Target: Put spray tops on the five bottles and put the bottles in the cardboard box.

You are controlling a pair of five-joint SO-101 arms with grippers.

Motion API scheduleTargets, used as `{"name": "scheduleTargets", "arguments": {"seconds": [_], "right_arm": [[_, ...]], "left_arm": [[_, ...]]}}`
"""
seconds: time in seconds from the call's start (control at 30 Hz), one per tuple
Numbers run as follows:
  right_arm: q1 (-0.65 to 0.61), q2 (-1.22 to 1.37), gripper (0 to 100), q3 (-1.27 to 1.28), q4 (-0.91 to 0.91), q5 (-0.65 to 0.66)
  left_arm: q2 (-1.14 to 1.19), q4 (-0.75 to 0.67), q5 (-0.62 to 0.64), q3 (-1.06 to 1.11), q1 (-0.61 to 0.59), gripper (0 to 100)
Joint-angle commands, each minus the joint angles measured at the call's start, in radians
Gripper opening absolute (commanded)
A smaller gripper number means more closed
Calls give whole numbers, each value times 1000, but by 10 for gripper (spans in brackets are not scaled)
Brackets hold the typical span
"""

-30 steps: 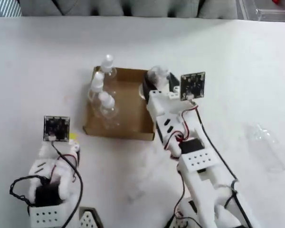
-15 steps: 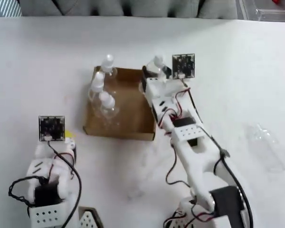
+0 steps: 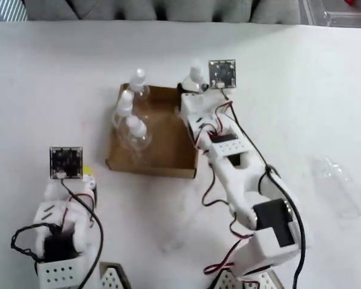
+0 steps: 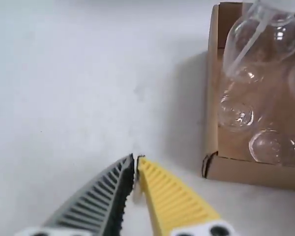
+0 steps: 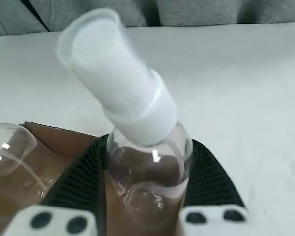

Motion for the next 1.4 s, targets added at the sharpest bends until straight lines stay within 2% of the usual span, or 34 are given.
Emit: {"name": "scheduleTargets", "arguments": {"seconds": [0.0,0.27,1.37], "right_arm": [[24,15,15,-71,-22,63],[19,93,15,-66,-122,101],[1,110,17,6,-124,103]], "left_arm": [[-4,-2,-9,2,13,20],[-4,-3,-11,2,15,20],[-4,-18,-11,2,15,20]]}}
